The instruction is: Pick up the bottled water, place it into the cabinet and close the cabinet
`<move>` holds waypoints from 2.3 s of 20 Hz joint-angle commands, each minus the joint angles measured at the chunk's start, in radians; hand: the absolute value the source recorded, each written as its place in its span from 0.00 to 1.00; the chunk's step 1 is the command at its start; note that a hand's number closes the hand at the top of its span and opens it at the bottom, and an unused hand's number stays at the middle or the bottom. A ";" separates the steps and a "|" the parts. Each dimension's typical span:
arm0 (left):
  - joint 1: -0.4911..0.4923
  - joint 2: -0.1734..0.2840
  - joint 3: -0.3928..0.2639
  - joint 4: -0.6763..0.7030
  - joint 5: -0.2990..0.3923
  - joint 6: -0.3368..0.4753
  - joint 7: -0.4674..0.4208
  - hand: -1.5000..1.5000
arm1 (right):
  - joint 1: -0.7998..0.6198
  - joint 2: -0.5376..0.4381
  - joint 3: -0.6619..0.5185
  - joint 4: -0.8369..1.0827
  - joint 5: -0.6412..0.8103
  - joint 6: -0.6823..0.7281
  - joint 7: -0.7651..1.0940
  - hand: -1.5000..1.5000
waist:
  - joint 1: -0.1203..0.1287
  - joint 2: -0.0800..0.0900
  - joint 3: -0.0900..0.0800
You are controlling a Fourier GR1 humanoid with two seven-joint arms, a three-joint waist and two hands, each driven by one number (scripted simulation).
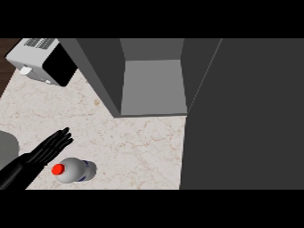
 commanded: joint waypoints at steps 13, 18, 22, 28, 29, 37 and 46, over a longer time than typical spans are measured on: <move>-0.187 -0.116 -0.040 0.508 -0.278 0.098 -0.293 0.00 | 0.131 -0.016 -0.042 -0.160 -0.224 0.043 0.017 0.00 | 0.005 0.002 -0.001; -0.265 -0.104 -0.008 0.686 -0.255 0.039 -0.361 0.00 | 0.167 -0.007 -0.023 -0.184 -0.208 0.054 -0.009 0.00 | -0.001 0.002 -0.001; -0.288 -0.104 -0.036 0.766 -0.244 -0.048 -0.423 0.00 | 0.136 -0.061 -0.090 -0.134 -0.266 0.055 -0.028 0.00 | 0.006 0.005 -0.002; -0.304 -0.111 -0.071 0.815 -0.240 -0.084 -0.474 0.00 | 0.155 -0.052 -0.082 -0.160 -0.230 0.028 -0.035 0.00 | 0.015 0.004 -0.001; -0.317 -0.096 -0.053 0.843 -0.213 -0.114 -0.501 1.00 | 0.210 -0.050 -0.078 -0.178 -0.242 0.057 -0.056 0.00 | -0.005 0.004 -0.004; -0.336 -0.151 -0.061 0.907 -0.111 -0.204 -0.435 1.00 | 0.193 -0.043 -0.052 -0.154 -0.193 0.037 -0.083 0.00 | 0.010 0.002 -0.001; -0.455 -0.168 0.263 0.993 0.127 0.175 -0.405 1.00 | 0.201 -0.082 -0.095 -0.097 -0.190 0.073 -0.152 0.00 | -0.001 0.006 -0.004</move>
